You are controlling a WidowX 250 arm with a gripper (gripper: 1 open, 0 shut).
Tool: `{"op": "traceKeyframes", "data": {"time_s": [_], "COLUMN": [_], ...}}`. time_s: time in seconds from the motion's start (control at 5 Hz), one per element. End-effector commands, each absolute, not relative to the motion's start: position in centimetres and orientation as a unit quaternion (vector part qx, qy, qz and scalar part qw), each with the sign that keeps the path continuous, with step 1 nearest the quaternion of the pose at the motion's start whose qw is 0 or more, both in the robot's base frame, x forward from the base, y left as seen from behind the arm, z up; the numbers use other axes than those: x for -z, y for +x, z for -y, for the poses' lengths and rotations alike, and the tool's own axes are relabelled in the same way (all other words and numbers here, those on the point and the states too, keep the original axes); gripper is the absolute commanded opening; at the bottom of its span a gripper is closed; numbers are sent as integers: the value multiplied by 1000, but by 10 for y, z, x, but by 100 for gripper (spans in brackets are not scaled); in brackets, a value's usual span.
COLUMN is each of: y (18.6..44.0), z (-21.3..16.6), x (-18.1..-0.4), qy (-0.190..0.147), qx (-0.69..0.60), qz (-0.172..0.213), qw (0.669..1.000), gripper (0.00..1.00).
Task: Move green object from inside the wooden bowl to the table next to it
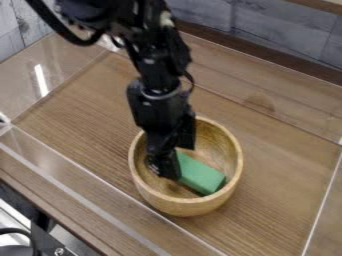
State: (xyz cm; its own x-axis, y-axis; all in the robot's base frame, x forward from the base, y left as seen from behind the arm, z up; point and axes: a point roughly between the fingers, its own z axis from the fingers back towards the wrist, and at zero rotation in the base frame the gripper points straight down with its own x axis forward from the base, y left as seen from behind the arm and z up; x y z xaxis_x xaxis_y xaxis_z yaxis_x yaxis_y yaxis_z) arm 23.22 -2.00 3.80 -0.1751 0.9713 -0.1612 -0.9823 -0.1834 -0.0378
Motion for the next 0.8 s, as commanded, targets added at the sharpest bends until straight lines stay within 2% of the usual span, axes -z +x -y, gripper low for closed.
{"op": "traceKeyframes", "data": {"time_s": [0.0,0.2,0.6], "y": [233,229,231], "z": [26,30,29], "x": [-38,-39,-33], "qy": [-79,-76,-73], "qx": [-761,-758,-771], "qz": [-27,-30,-34], "qw": [644,647,631], "gripper": [100,0,0]}}
